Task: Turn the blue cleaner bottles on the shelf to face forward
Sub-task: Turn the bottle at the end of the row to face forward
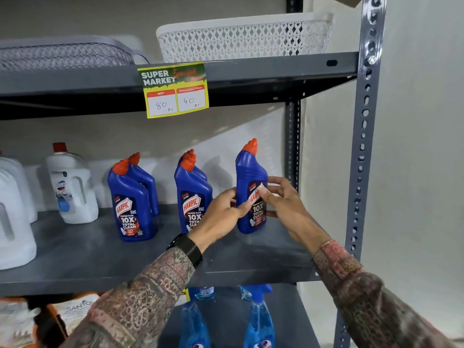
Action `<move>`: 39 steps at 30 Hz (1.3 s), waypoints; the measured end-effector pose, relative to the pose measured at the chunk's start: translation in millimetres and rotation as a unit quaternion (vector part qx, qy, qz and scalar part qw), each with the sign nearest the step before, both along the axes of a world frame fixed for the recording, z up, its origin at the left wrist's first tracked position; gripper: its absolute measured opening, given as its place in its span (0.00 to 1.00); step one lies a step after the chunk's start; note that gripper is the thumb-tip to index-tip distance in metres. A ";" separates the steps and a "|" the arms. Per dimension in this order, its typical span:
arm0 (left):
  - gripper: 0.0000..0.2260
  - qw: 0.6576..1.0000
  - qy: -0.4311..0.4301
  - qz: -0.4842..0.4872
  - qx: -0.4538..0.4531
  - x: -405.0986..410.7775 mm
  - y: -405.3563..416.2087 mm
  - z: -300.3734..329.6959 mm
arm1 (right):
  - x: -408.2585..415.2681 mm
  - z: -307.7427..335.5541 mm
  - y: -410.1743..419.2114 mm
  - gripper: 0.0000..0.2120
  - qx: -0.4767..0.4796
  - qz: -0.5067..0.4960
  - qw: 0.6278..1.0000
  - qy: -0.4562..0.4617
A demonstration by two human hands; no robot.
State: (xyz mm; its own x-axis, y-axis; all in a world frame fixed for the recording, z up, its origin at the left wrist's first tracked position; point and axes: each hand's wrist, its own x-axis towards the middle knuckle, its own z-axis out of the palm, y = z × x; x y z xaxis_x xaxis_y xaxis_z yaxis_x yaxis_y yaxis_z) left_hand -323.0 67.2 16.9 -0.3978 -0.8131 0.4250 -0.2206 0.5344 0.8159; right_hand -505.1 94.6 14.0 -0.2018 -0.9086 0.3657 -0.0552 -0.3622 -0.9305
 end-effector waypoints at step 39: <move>0.14 0.994 0.027 -0.028 0.103 18.1 5.2 -52.6 | -16.8 -52.9 10.5 0.26 0.064 0.012 0.983 0.169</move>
State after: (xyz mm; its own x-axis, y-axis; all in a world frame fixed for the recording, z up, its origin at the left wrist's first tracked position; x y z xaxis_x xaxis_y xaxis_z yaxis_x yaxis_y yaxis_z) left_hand -304.9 72.3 -35.7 -0.4270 -0.8622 0.2727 -0.1485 0.3643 0.9193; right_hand -521.9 105.1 -38.9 -0.0667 -0.9542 0.2916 -0.3626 -0.2491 -0.8981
